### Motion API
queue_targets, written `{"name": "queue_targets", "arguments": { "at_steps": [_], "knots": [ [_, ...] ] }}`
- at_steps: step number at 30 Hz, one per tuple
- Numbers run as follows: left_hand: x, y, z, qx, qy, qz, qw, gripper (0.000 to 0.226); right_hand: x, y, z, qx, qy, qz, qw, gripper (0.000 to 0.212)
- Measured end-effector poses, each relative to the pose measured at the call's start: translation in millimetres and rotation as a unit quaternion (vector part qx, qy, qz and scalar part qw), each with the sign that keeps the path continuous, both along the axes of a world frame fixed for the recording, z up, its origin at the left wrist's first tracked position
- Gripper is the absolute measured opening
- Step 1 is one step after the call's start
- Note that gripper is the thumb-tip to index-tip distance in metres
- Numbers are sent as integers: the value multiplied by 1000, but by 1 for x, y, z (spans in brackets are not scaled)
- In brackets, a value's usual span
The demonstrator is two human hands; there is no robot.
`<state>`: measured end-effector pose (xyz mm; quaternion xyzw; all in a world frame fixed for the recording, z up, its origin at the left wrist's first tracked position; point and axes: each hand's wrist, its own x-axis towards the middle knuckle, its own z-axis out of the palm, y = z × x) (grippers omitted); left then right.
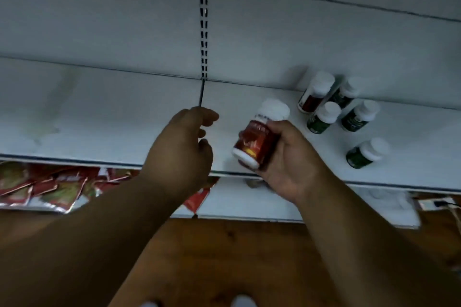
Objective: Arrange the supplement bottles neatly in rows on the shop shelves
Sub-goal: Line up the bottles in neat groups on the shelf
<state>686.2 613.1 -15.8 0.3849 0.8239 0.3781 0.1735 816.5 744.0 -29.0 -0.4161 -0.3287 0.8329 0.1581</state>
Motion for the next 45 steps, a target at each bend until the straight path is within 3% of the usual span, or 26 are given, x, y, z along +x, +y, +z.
{"name": "queue_targets", "arguments": {
  "at_steps": [5, 9, 13, 15, 21, 30, 33, 36, 39, 43, 45],
  "knots": [
    [35, -87, 136, -49, -78, -13, 996, 47, 30, -92, 142, -30, -10, 14, 999, 56],
    [41, -158, 237, -32, -106, -45, 993, 44, 34, -158, 258, 1, 0, 20, 1000, 52],
    [28, -223, 301, -35, -94, -37, 994, 45, 31, -223, 329, 4, 25, -2, 1000, 50],
    [21, -245, 325, -38, -68, -51, 996, 43, 23, -244, 350, 8, 43, 4, 999, 44],
    [-18, -255, 367, -19, -35, -55, 998, 43, -17, -255, 392, 31, 67, -2, 997, 55],
    [-95, -179, 382, 25, 27, 33, 999, 44, -101, -162, 422, 174, 69, 18, 982, 45],
    [-130, -164, 381, 8, 77, 23, 997, 48, -148, -139, 420, 229, 48, 31, 972, 39],
    [-175, -151, 372, -45, 94, 24, 994, 62, -195, -127, 413, 364, -40, 62, 929, 31],
    [-223, -132, 365, -101, 103, -2, 990, 81, -242, -121, 408, 500, -129, 111, 849, 32],
    [-280, -105, 345, -179, 147, -74, 970, 101, -290, -113, 392, 593, -195, 123, 772, 34],
    [-305, -94, 336, -195, 178, -103, 959, 104, -311, -110, 384, 603, -221, 115, 758, 41]
  ]
}}
